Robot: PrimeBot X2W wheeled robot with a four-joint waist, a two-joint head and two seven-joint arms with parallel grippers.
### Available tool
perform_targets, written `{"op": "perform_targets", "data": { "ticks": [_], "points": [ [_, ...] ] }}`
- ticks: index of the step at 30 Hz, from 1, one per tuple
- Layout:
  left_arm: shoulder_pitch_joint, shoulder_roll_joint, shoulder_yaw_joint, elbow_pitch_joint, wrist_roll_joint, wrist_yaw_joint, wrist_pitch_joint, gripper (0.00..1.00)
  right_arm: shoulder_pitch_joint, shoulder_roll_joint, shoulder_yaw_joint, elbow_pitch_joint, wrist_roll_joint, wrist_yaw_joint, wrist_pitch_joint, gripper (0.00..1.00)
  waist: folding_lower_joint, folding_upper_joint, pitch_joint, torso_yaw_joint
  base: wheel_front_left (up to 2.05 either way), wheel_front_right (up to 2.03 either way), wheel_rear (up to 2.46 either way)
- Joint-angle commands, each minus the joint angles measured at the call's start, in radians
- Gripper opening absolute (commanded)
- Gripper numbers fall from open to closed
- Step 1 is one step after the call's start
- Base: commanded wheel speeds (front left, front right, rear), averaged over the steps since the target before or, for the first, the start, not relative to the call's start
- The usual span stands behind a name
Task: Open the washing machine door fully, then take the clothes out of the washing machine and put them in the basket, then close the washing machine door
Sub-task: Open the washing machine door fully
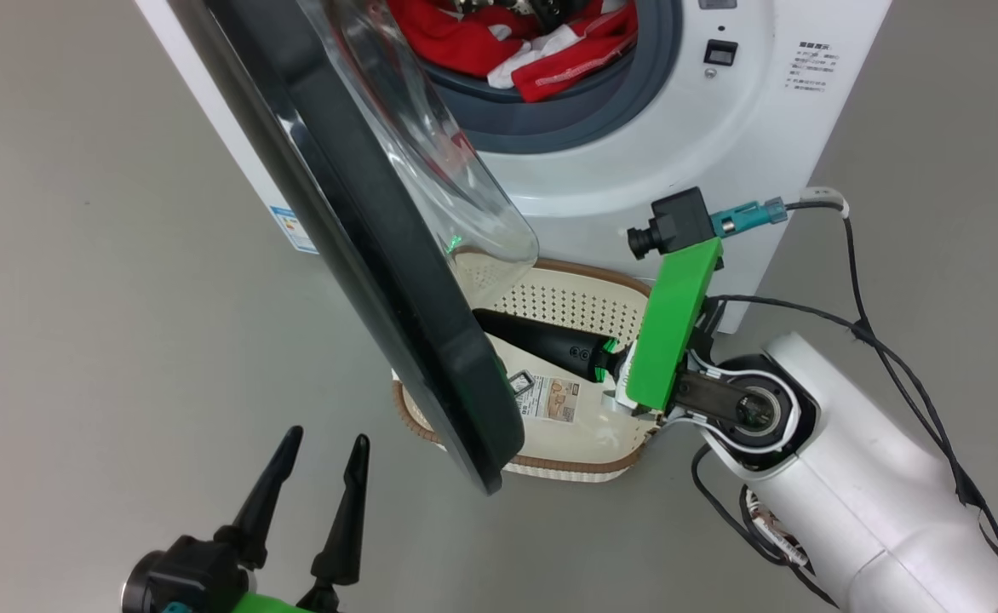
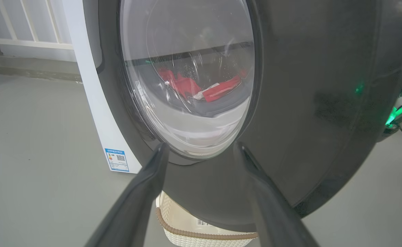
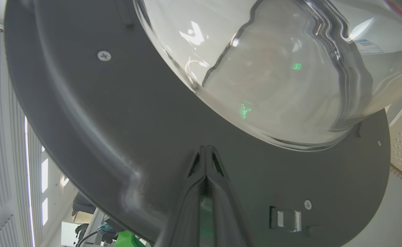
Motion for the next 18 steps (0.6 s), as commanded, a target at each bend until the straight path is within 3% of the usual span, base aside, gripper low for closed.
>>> {"op": "perform_targets", "data": {
  "ticks": [1, 2, 6, 7, 18],
  "points": [
    [-0.007, 0.013, 0.038, -0.028, 0.006, -0.005, -0.012, 1.0, 0.026, 0.023, -0.005, -0.03, -0.016, 0.008, -0.017, 0.12, 0.0, 0.0, -0.001, -0.006, 0.0, 0.0, 0.0],
    [-0.008, 0.013, 0.039, -0.027, 0.007, -0.005, -0.012, 1.0, 0.03, 0.021, -0.008, -0.03, -0.021, 0.008, -0.027, 0.31, 0.0, 0.0, -0.001, -0.008, 0.0, 0.0, 0.0],
    [-0.012, 0.013, 0.044, -0.026, 0.008, -0.005, -0.012, 1.0, 0.047, 0.014, -0.014, -0.031, -0.03, 0.008, -0.049, 0.49, 0.0, 0.0, 0.0, -0.017, 0.0, 0.0, 0.0],
    [-0.013, 0.013, 0.046, -0.026, 0.008, -0.005, -0.012, 1.0, 0.054, 0.01, -0.015, -0.032, -0.034, 0.008, -0.057, 1.0, 0.0, 0.0, 0.0, -0.02, 0.0, 0.0, 0.0],
    [-0.015, 0.013, 0.068, -0.024, 0.012, -0.005, -0.012, 1.0, 0.144, -0.031, -0.036, -0.042, -0.043, 0.008, -0.144, 1.0, 0.0, 0.0, 0.0, -0.06, 0.0, 0.0, 0.0]
  ]
}}
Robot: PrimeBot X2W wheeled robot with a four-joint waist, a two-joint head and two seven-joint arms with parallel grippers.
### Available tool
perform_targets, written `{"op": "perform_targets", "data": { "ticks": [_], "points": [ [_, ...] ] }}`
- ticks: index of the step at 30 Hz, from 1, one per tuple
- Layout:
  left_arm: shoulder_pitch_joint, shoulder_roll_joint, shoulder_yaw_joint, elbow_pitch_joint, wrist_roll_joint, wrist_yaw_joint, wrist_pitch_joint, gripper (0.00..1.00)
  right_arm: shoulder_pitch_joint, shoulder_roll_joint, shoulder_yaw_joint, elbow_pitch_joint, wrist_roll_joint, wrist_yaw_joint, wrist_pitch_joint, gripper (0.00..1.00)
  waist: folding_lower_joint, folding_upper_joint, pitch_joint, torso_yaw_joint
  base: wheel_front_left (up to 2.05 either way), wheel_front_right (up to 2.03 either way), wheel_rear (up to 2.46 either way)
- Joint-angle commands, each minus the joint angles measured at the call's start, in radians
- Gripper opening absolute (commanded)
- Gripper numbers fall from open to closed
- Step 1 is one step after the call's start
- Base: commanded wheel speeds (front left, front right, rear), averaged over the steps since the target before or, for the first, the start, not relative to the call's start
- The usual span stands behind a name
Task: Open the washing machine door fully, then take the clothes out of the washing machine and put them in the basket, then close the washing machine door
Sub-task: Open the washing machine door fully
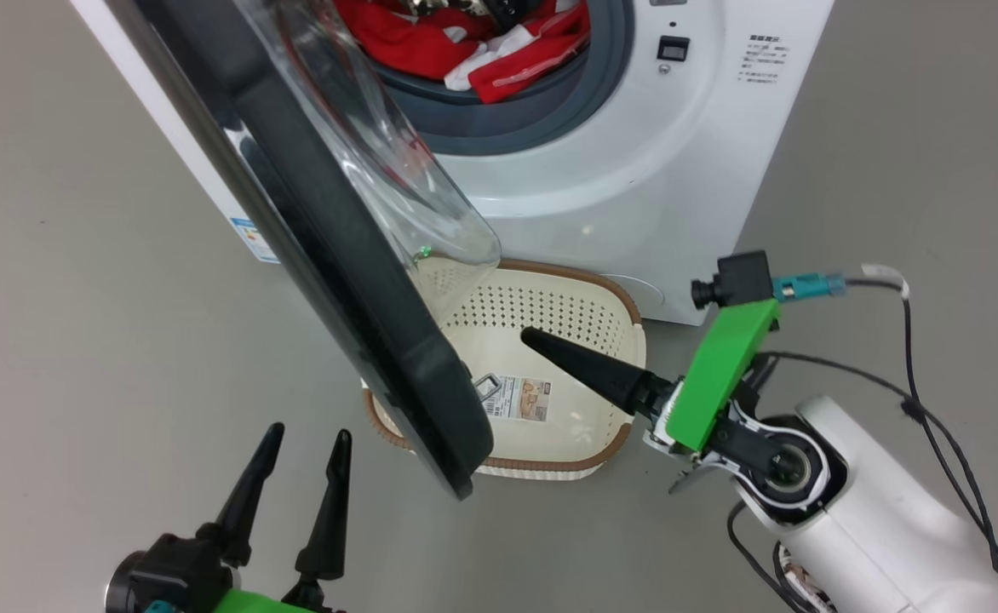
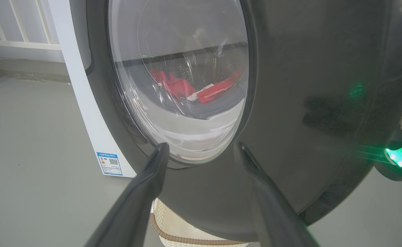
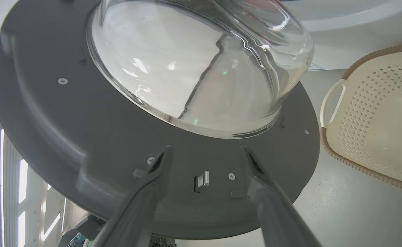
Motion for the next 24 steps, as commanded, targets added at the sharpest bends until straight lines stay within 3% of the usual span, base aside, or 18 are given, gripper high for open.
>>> {"op": "perform_targets", "data": {
  "ticks": [1, 24],
  "points": [
    [-0.013, 0.013, 0.037, -0.024, 0.011, -0.005, -0.012, 1.0, 0.022, 0.008, 0.0, -0.031, -0.009, 0.008, -0.015, 1.0, 0.0, 0.0, -0.001, -0.006, 0.0, 0.0, 0.0],
    [0.004, 0.013, 0.061, -0.019, 0.017, -0.005, -0.012, 1.0, 0.219, -0.09, -0.068, -0.063, -0.032, 0.008, -0.239, 1.0, 0.0, 0.0, -0.018, -0.039, 0.0, 0.0, 0.0]
  ]
}}
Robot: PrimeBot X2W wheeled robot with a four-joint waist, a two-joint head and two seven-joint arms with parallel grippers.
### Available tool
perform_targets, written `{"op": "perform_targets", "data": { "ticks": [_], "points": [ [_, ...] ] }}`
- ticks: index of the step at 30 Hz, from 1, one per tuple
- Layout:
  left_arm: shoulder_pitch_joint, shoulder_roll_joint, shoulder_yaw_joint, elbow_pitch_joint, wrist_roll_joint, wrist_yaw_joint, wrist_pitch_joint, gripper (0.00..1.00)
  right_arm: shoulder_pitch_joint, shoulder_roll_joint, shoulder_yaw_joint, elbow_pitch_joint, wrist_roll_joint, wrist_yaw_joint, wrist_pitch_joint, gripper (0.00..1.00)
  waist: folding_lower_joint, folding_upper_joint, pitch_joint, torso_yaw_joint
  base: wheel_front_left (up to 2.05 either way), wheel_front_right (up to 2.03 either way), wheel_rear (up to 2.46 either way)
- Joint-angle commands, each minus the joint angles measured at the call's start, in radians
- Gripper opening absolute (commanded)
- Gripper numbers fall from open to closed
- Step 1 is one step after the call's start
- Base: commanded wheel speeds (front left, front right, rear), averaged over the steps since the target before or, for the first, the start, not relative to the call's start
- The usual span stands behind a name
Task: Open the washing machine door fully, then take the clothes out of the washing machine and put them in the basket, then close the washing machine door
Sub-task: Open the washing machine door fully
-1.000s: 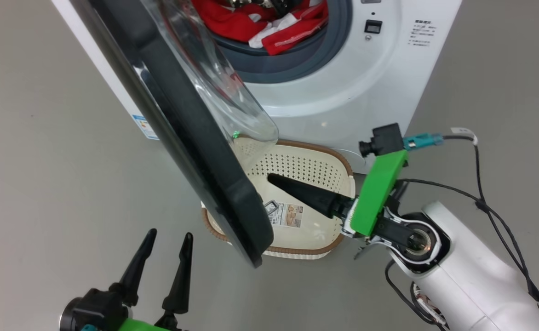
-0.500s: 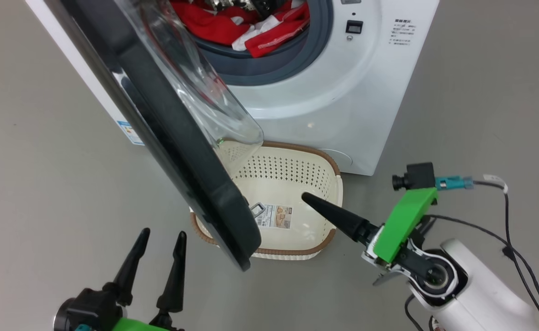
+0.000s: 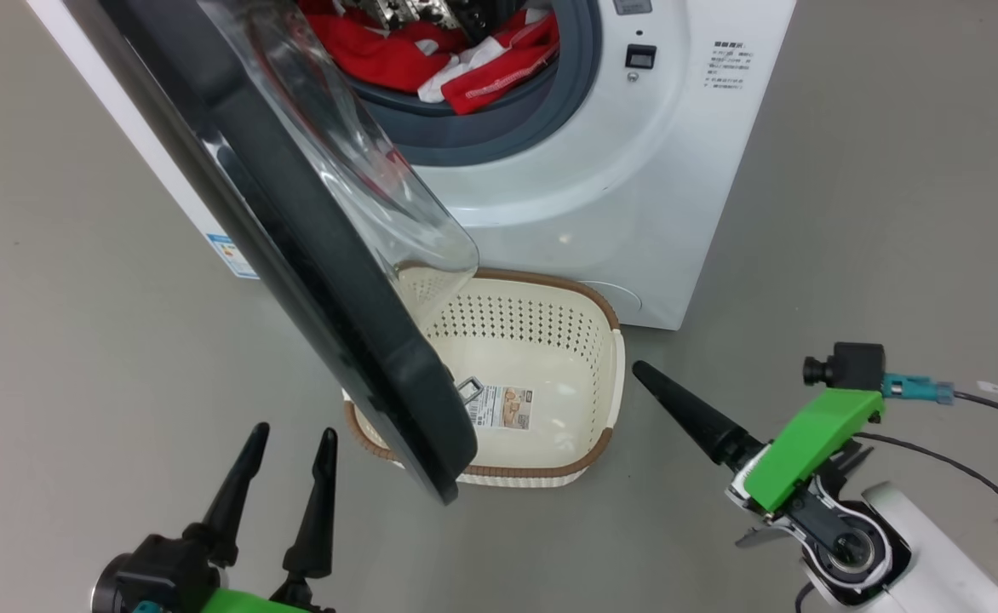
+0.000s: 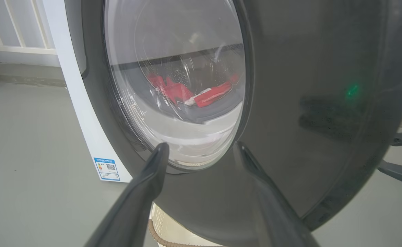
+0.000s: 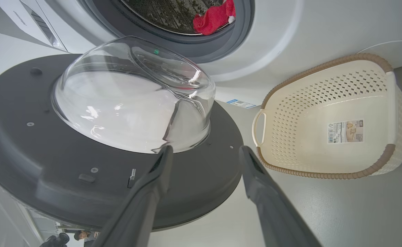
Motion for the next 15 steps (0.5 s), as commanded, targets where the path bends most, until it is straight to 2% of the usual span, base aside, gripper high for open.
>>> {"op": "perform_targets", "data": {
  "ticks": [1, 8, 15],
  "points": [
    [0.004, 0.013, 0.037, -0.021, 0.011, -0.005, -0.012, 1.0, 0.017, -0.009, 0.01, -0.033, -0.02, 0.008, -0.02, 1.0, 0.0, 0.0, -0.003, -0.001, 0.0, 0.0, 0.0],
    [0.012, 0.013, 0.039, -0.021, 0.015, -0.005, -0.012, 1.0, 0.06, -0.07, 0.023, -0.033, -0.111, 0.008, -0.179, 1.0, 0.0, 0.0, -0.013, -0.003, 0.0, 0.0, 0.0],
    [0.022, 0.013, 0.049, -0.022, 0.017, -0.005, -0.012, 1.0, 0.102, -0.13, 0.105, 0.018, -0.245, 0.008, -0.38, 1.0, 0.0, 0.0, -0.021, -0.012, 0.0, 0.0, 0.0]
  ]
}}
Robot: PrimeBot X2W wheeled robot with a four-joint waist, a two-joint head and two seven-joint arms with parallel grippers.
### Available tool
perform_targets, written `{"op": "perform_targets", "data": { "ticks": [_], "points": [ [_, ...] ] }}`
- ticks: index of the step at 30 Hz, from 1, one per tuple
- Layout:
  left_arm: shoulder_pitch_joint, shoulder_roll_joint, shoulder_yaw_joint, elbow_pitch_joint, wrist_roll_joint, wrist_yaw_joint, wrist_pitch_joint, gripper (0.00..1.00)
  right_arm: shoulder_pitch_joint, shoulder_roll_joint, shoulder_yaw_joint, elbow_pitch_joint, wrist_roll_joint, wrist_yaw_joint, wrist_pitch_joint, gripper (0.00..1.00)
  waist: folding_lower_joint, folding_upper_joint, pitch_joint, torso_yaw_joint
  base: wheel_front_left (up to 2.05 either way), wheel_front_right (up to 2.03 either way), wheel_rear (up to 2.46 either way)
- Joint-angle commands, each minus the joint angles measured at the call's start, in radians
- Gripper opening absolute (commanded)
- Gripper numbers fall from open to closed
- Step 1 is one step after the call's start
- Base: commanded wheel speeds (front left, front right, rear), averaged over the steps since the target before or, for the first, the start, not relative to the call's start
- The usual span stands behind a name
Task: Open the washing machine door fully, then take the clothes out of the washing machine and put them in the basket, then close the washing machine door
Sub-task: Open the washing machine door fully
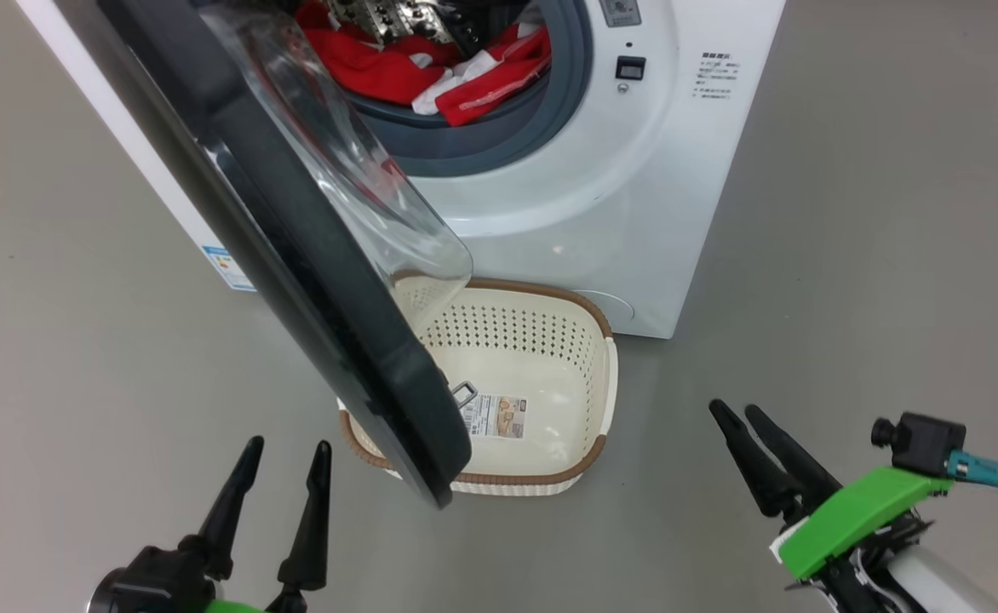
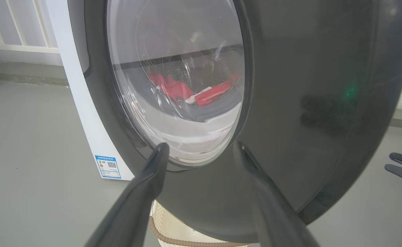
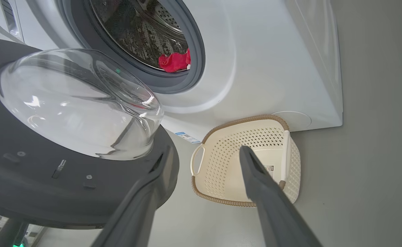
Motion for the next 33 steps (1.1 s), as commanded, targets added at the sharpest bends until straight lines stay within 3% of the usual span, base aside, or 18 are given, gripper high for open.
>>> {"op": "perform_targets", "data": {
  "ticks": [1, 6, 12, 22, 26, 33],
  "points": [
    [-0.001, 0.012, 0.039, -0.024, 0.016, -0.005, -0.012, 1.0, 0.018, -0.018, 0.022, -0.009, -0.023, 0.008, -0.033, 1.0, 0.0, -0.0001, -0.001, -0.004, 0.0, 0.0, 0.0],
    [0.003, 0.012, 0.046, -0.024, 0.019, -0.005, -0.012, 1.0, 0.028, -0.03, 0.016, 0.038, -0.138, 0.008, -0.071, 1.0, 0.0, -0.0001, -0.004, -0.017, 0.0, 0.0, 0.0],
    [0.005, 0.012, 0.053, -0.024, 0.02, -0.005, -0.012, 1.0, 0.099, 0.041, -0.221, 0.007, -0.418, 0.008, -0.072, 1.0, 0.0, -0.0001, -0.007, -0.026, 0.0, 0.0, 0.0],
    [0.003, 0.012, 0.057, -0.021, 0.021, -0.005, -0.012, 1.0, 0.262, 0.227, -0.562, -0.167, -0.845, 0.008, -0.073, 1.0, 0.0, -0.0001, -0.012, -0.022, 0.0, 0.0, 0.0],
    [0.003, 0.012, 0.055, -0.02, 0.021, -0.005, -0.012, 1.0, 0.312, 0.278, -0.626, -0.211, -0.911, 0.008, -0.073, 1.0, 0.0, -0.0001, -0.013, -0.019, 0.0, 0.0, 0.0],
    [0.006, 0.012, 0.055, -0.019, 0.018, -0.005, -0.012, 1.0, 0.358, 0.304, -0.606, -0.17, -0.955, 0.008, -0.073, 1.0, 0.0, -0.0001, -0.014, -0.019, 0.0, 0.0, 0.0]
  ]
}}
